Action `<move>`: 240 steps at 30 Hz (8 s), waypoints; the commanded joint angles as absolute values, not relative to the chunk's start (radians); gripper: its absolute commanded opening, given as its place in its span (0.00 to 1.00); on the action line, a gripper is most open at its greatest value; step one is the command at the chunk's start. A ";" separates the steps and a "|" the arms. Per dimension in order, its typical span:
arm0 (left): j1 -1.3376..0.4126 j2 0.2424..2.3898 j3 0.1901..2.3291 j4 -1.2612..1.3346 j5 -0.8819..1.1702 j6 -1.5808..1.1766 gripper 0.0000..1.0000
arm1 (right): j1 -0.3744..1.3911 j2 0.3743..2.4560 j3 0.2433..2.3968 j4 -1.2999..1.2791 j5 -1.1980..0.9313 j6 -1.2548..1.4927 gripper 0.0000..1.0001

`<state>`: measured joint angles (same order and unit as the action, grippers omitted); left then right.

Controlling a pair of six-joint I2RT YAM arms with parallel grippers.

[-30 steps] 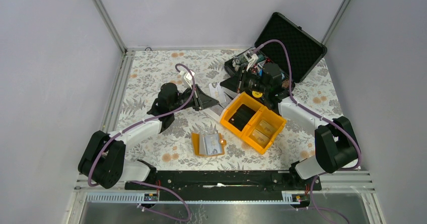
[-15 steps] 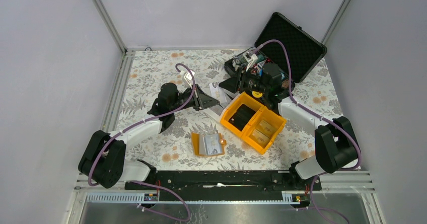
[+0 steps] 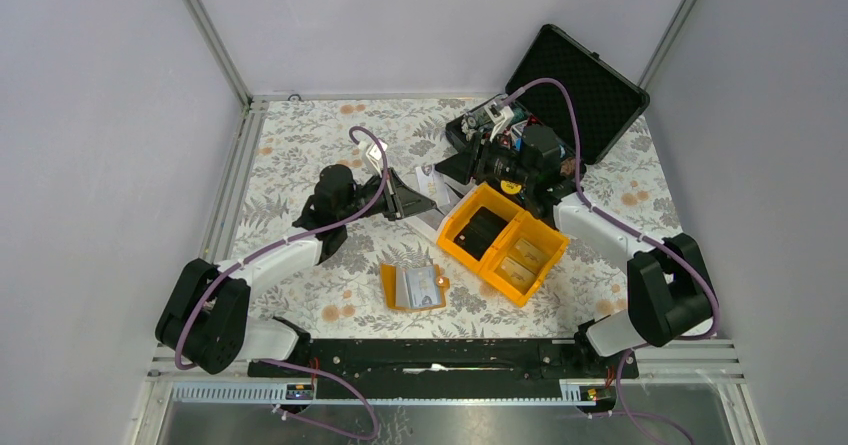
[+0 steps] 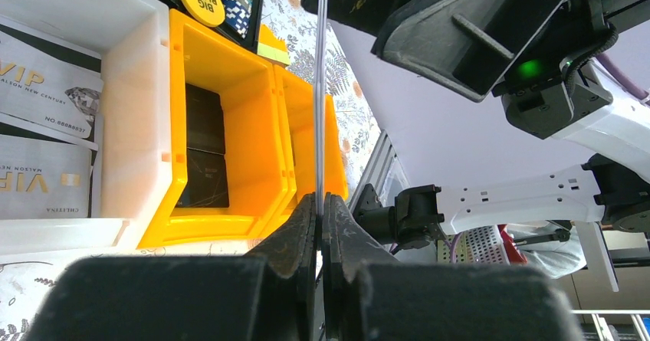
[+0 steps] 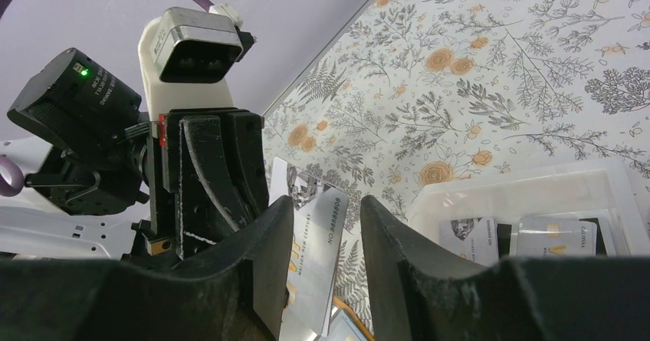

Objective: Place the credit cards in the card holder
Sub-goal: Pick up the credit card from the storage box, then insert the credit card into the card holder.

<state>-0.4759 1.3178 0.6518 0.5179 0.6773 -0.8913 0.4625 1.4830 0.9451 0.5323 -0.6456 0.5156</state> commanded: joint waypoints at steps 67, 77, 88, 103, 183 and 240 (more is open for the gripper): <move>-0.476 1.237 0.610 0.582 0.792 -0.811 0.00 | 0.468 1.444 0.925 0.590 -0.827 0.526 0.00; -0.476 1.432 0.669 0.629 0.728 -0.701 0.03 | 0.457 1.551 0.899 0.677 -0.639 0.441 0.00; -0.473 1.666 0.797 0.626 0.596 -0.540 0.03 | 0.441 1.719 0.923 0.762 -0.664 0.343 0.00; -0.472 1.734 0.894 0.466 0.449 -0.441 0.58 | 0.383 1.777 0.928 0.805 -0.671 0.350 0.00; -0.887 0.995 0.459 -0.364 -0.161 -0.882 0.39 | 0.874 1.217 0.437 0.302 -0.044 0.758 0.00; -0.886 0.967 0.336 -0.117 -0.101 -0.912 0.40 | 0.964 1.361 0.466 0.628 -0.083 0.897 0.00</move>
<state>-0.8825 1.0290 0.3481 -0.1631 -0.0956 -0.9142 0.9356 1.3415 0.4088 0.5896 -0.0986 0.8989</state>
